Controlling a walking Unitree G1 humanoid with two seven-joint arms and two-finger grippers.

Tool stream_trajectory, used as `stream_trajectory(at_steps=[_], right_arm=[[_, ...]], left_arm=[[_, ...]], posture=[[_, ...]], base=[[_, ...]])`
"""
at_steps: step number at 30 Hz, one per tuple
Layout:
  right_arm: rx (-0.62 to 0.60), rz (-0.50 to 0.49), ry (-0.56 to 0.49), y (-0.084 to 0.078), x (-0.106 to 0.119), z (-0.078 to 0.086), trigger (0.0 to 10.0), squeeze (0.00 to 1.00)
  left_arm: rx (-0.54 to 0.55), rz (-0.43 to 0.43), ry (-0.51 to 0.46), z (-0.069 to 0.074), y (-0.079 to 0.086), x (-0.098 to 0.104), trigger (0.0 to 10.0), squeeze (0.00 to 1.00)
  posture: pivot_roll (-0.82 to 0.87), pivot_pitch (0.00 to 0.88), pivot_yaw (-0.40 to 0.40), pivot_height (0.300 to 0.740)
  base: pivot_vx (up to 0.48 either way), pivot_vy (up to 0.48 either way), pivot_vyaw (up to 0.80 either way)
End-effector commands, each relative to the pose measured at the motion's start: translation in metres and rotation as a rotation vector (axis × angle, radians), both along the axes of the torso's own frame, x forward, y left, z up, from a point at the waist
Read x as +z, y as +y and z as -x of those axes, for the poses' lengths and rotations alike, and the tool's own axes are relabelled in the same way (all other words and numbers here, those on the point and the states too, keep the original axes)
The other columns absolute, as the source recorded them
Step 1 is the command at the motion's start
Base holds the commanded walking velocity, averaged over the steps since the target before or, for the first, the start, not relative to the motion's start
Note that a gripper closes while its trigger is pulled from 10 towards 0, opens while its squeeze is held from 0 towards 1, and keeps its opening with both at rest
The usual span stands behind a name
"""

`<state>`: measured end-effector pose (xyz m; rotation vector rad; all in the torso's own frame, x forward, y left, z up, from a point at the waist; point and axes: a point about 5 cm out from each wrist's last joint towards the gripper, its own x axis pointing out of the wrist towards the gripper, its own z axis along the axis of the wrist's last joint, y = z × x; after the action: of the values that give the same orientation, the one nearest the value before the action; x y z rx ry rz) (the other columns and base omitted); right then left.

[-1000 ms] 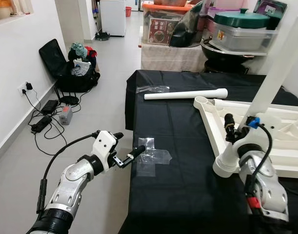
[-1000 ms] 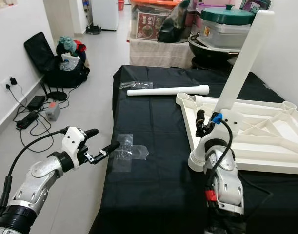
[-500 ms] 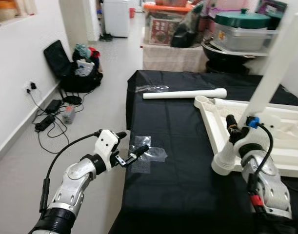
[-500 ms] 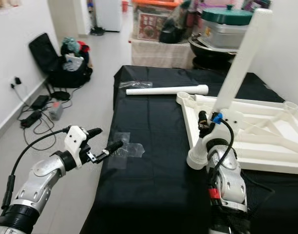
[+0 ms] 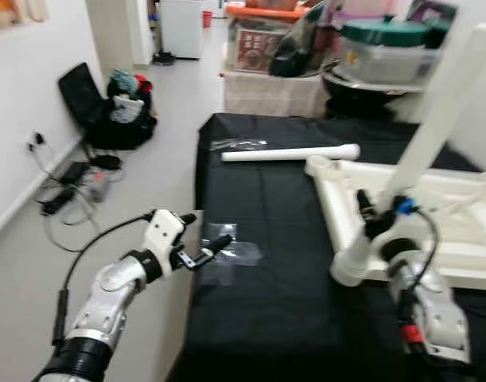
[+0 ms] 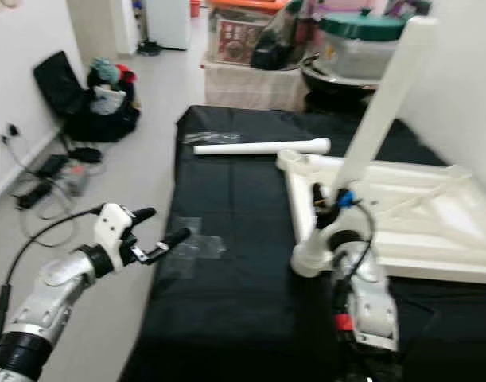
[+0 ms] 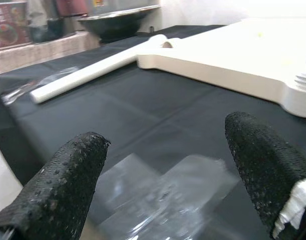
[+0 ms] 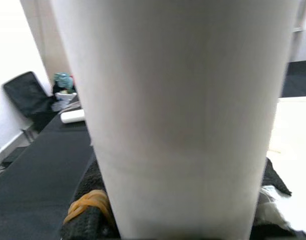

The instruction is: Building children table

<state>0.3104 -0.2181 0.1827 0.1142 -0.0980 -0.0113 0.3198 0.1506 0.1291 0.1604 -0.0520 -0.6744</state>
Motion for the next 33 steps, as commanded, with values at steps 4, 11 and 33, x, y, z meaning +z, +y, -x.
stream_trajectory(at_steps=[4, 11, 33], right_arm=[[-0.011, -0.046, -0.021, -0.004, 0.000, 0.001, 0.0, 0.00], [0.125, -0.007, -0.041, -0.001, 0.006, 0.003, 0.0, 0.00], [-0.458, -0.033, 0.167, -0.047, -0.028, 0.020, 0.0, 0.00]], left_arm=[[-0.002, -0.006, 0.006, -0.001, -0.001, -0.001, 10.0, 0.00], [-0.001, 0.001, 0.005, -0.001, -0.003, -0.001, 10.0, 0.00], [0.010, -0.007, 0.014, -0.002, -0.003, -0.004, 10.0, 0.00]], posture=[[0.02, 0.000, -0.073, 0.740], [0.02, 0.000, -0.077, 0.740], [0.00, 0.000, -0.066, 0.740]], base=[[0.000, -0.480, 0.00], [0.000, -0.335, 0.00], [0.000, 0.000, 0.00]])
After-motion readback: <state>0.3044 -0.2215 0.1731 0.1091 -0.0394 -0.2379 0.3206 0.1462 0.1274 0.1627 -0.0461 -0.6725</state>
